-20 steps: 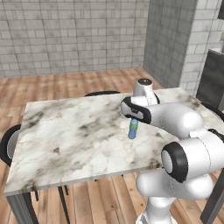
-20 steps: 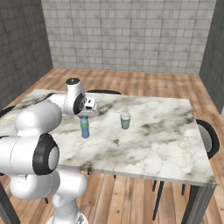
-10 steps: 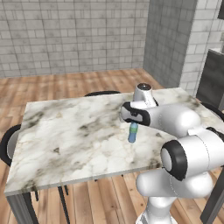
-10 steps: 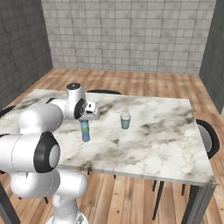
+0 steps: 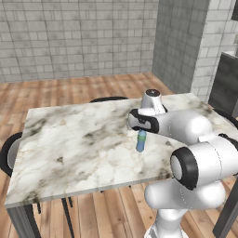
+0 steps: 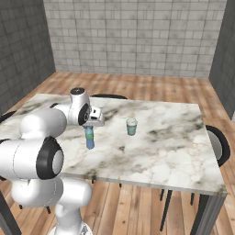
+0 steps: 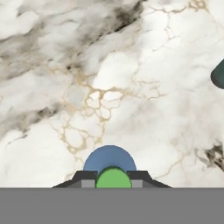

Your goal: Move the drinks to the dining counter.

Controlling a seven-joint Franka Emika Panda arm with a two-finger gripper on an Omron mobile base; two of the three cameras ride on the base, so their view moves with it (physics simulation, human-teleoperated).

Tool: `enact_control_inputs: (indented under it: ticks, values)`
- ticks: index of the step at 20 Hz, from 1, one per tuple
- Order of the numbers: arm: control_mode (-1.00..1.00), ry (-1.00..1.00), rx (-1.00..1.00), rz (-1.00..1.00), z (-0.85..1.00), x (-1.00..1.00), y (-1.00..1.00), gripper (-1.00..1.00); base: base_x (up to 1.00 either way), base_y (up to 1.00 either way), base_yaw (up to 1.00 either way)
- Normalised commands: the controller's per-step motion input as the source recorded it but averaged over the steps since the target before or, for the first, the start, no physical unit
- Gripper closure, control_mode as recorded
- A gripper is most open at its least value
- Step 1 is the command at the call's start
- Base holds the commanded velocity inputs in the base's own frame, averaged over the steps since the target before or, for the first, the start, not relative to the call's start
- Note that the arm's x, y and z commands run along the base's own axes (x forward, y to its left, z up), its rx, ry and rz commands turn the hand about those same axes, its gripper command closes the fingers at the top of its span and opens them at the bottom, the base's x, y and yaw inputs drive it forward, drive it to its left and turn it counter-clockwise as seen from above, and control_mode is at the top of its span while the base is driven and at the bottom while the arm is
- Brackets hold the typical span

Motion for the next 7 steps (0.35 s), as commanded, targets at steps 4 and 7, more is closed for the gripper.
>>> enact_control_inputs:
  ticks: [4,7]
  values:
    - [-1.00,0.00,0.00,0.00,0.00,0.00,0.00,1.00,0.00,0.00,0.00]
    - [-1.00,0.00,0.00,0.00,0.00,0.00,0.00,1.00,0.00,0.00,0.00]
